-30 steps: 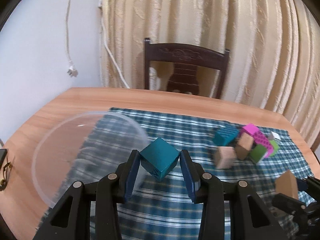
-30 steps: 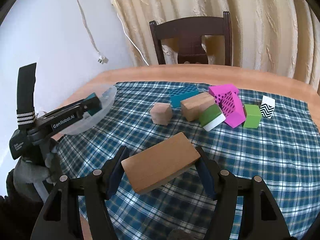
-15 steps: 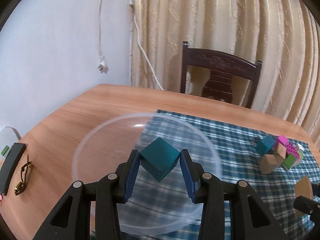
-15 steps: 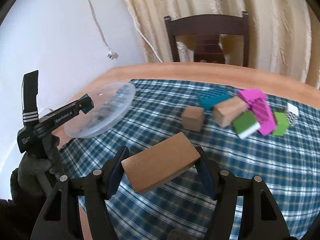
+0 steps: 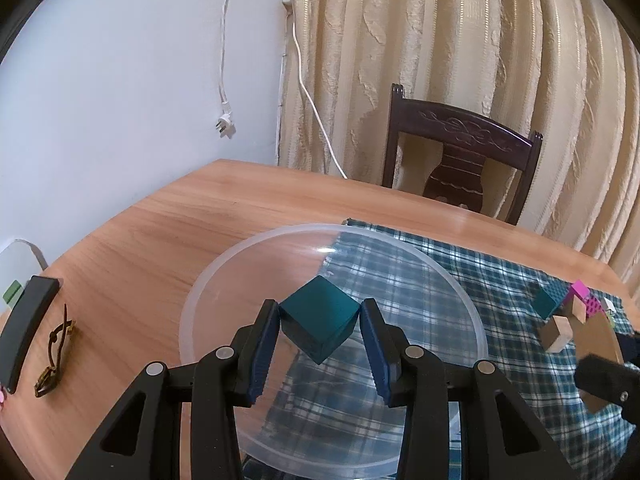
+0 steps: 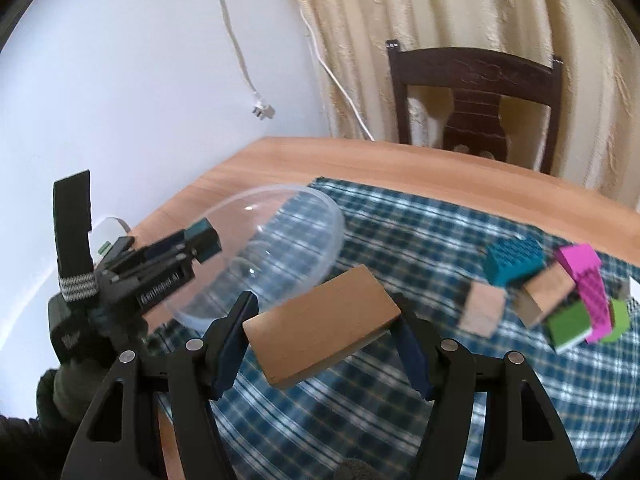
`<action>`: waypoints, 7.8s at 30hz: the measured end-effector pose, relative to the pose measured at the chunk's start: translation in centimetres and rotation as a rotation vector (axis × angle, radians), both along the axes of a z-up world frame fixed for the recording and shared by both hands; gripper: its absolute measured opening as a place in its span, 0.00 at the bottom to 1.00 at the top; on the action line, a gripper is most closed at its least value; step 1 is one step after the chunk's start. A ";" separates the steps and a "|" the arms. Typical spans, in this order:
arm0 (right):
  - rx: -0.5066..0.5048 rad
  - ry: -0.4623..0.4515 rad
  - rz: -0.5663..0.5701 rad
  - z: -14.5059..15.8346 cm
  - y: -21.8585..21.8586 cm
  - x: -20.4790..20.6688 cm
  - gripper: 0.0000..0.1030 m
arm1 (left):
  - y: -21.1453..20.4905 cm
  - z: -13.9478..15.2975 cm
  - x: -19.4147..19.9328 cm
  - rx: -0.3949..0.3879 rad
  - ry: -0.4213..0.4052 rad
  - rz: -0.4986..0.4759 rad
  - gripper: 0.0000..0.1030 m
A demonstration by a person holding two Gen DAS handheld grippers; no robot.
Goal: Organize rigid objects
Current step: 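Release the teal cube into the bowl while the right gripper drops the tan block in, then move the right gripper back toward the block pile, then close the right gripper on the black-and-white zigzag cube, then close the left gripper on the light tan cube, then lower the tan cube into the bowl and open the left gripper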
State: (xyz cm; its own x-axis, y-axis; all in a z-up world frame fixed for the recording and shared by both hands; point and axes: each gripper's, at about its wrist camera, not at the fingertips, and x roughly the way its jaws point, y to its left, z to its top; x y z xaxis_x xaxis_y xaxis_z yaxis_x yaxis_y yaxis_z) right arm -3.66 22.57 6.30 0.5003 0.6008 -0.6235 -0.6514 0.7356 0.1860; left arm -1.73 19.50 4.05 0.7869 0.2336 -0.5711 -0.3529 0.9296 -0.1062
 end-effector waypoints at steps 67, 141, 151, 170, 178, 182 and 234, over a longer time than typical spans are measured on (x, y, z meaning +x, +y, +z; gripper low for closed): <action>-0.070 0.032 -0.197 -2.2 -0.1 3.6 0.73 | 0.0 1.0 -1.2 0.112 -0.071 0.128 0.82; -0.031 0.171 -0.768 -4.5 -25.1 14.9 0.32 | -16.4 1.2 7.1 0.024 0.104 -0.358 0.82; 0.042 0.186 -0.792 -3.8 -26.6 14.1 0.32 | -18.9 -0.4 10.4 -0.011 0.173 -0.411 0.82; 0.043 0.158 -0.778 -2.9 -25.9 13.4 0.31 | -19.4 -2.8 11.8 -0.059 0.237 -0.477 0.59; 0.004 0.145 -0.800 -3.1 -26.0 13.6 0.32 | -20.0 -2.4 11.3 -0.041 0.208 -0.492 0.31; 0.005 0.147 -0.796 -3.1 -26.1 13.7 0.32 | -19.2 -1.9 10.8 -0.053 0.189 -0.471 0.31; 0.051 0.077 -0.753 -0.7 -24.3 11.5 0.30 | -6.0 3.9 6.6 0.006 0.003 0.039 0.31</action>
State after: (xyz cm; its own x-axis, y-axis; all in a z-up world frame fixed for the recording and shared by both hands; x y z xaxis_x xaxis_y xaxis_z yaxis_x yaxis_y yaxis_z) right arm 7.85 -1.75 5.59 0.7429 0.1427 -0.6540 0.0401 0.9658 0.2562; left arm 4.87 13.49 7.97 0.7756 0.2672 -0.5718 -0.3892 0.9157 -0.0999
